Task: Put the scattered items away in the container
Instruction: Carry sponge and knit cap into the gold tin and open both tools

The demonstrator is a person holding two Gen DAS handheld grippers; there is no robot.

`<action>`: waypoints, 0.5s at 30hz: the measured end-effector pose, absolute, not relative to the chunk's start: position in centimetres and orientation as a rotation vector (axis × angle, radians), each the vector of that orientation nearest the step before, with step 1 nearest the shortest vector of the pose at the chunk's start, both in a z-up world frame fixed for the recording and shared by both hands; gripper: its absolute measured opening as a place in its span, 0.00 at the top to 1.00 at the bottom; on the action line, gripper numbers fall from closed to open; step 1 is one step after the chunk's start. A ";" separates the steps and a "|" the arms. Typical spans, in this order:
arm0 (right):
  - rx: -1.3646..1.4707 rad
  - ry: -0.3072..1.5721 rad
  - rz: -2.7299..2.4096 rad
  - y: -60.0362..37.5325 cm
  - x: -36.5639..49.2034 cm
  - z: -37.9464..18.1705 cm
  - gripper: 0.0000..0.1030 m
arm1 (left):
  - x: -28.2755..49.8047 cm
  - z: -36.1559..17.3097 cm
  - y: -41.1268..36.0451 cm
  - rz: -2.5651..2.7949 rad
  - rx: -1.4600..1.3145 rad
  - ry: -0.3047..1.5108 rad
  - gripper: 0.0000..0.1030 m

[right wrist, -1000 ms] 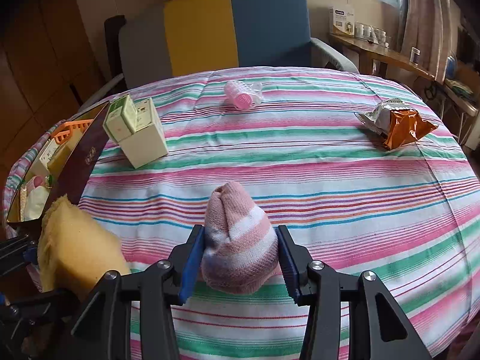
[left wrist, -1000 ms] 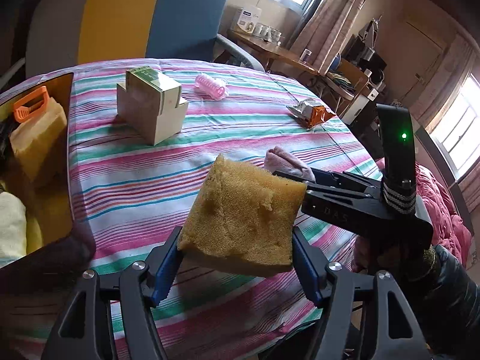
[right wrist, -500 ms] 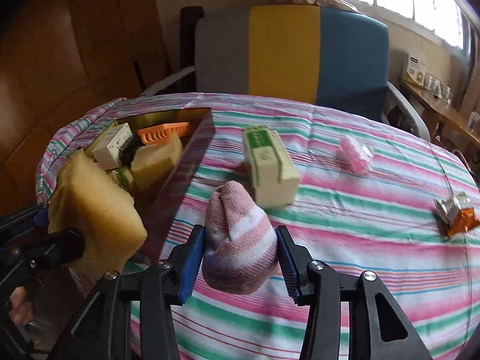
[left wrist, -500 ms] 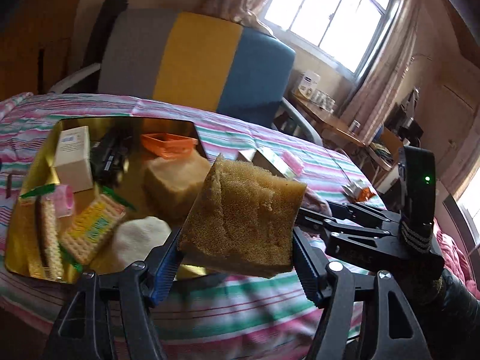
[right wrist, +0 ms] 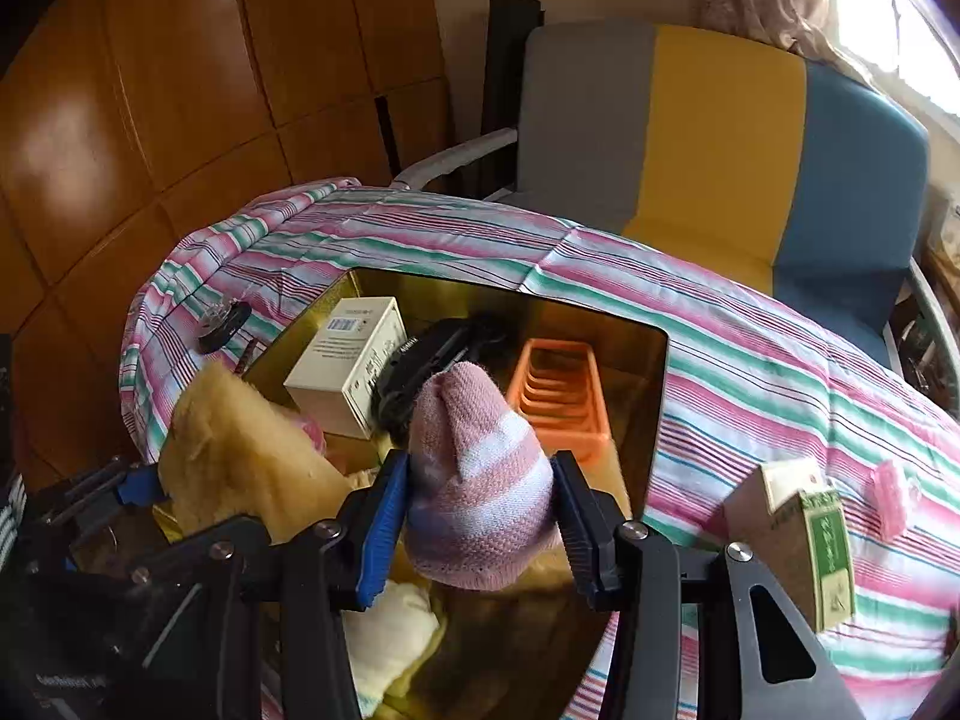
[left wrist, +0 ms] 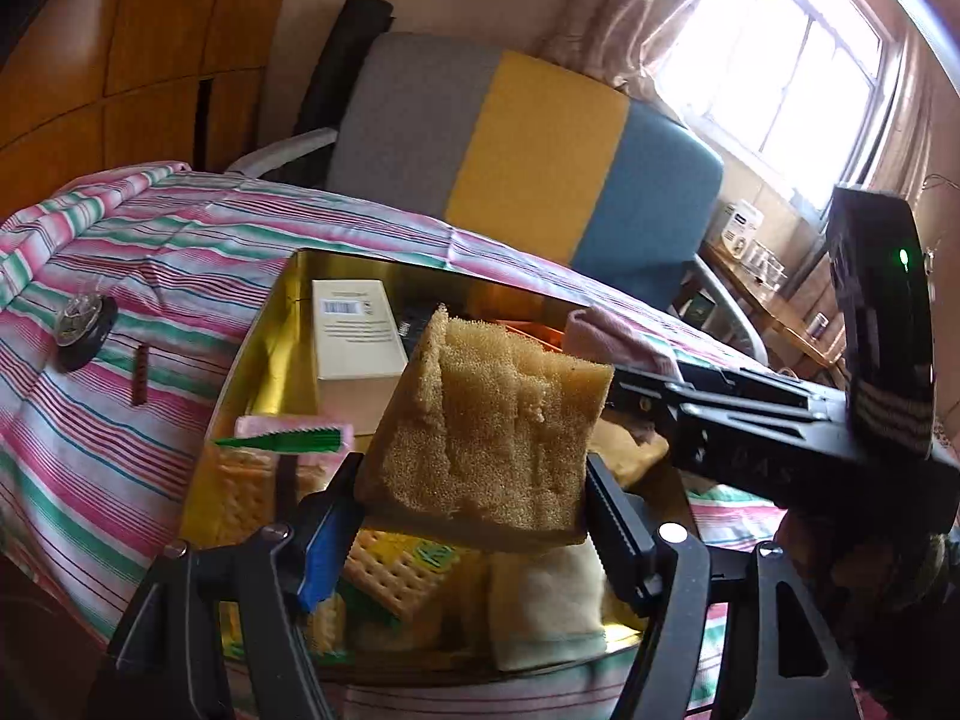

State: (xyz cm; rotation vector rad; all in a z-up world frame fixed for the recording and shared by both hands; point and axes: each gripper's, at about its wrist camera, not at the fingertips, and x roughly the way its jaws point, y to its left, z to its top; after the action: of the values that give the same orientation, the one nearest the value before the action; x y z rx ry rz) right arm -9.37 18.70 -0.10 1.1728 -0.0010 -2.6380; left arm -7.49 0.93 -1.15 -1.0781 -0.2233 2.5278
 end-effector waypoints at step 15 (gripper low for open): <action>1.156 -0.116 -2.682 19.6 -13.0 1.1 0.40 | -7.6 -0.9 -2.3 2.555 -1.068 -0.336 0.19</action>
State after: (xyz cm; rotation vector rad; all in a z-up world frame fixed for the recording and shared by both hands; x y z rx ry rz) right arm -13.02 19.64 1.08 1.1560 -0.1159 -2.6816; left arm -7.56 -2.27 -0.86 -1.0678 -0.3363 2.5547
